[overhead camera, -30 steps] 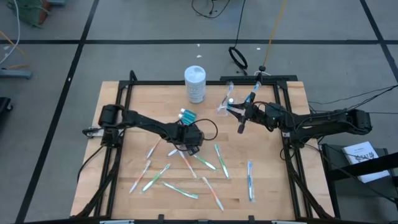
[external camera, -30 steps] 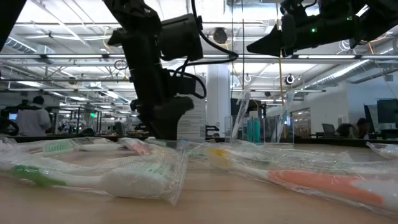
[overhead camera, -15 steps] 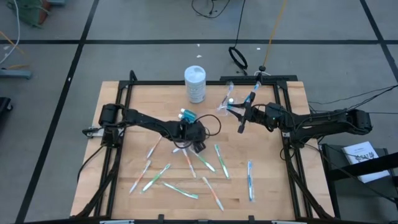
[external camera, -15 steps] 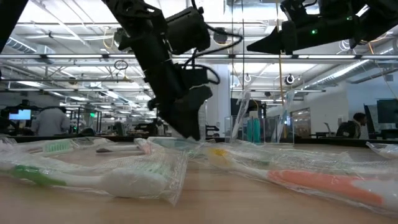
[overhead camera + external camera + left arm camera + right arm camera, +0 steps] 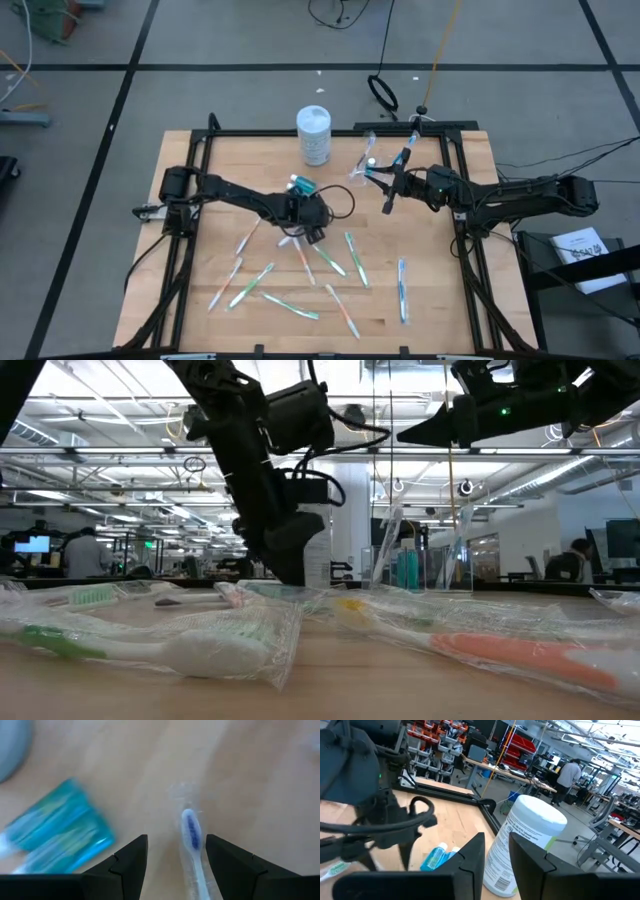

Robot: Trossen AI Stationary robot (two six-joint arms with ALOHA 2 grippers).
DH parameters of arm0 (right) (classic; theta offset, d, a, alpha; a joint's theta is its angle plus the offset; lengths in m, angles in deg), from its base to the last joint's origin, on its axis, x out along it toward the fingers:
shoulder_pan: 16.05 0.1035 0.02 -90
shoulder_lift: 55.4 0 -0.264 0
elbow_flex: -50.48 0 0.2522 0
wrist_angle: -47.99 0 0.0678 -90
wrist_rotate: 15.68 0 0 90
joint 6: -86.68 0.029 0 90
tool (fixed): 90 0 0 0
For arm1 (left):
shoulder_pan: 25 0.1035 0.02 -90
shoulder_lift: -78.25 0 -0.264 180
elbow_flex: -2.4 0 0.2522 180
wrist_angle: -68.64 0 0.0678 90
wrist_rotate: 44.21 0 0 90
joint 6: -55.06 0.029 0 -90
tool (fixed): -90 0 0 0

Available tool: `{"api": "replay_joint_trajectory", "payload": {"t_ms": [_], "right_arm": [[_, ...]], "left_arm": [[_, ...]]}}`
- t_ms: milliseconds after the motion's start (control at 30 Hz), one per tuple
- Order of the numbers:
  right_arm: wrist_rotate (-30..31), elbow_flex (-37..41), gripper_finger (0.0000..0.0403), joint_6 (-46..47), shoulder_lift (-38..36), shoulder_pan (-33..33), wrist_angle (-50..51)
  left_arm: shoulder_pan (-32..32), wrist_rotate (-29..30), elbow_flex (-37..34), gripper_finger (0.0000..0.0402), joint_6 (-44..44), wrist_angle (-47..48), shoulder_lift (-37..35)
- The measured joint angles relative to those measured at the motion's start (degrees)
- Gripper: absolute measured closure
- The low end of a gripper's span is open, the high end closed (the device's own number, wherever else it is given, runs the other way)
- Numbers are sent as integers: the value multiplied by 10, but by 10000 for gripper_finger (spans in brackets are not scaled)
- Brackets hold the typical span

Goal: Pick & Place toothbrushing station
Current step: Put the purple toothbrush into the transparent organizer

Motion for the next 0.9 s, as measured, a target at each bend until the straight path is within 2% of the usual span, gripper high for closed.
{"api": "replay_joint_trajectory", "payload": {"t_ms": [133,267,367,533,733,800,900], "right_arm": [[0,0,326,0,0,0,0],[0,0,325,0,0,0,0],[1,0,327,0,0,0,0],[1,0,327,0,0,0,-4],[2,0,328,1,0,0,-3],[5,0,328,1,-1,0,-1],[42,0,328,2,-7,0,8]], "left_arm": [[8,12,0,192,-10,17,0],[24,-38,0,203,-13,2,3],[36,-69,1,230,-14,-5,19],[55,-77,2,294,-21,-15,33],[62,-82,-3,381,18,-27,-8],[63,-74,-2,391,30,-64,-30],[68,-60,-1,378,47,-125,-62]]}}
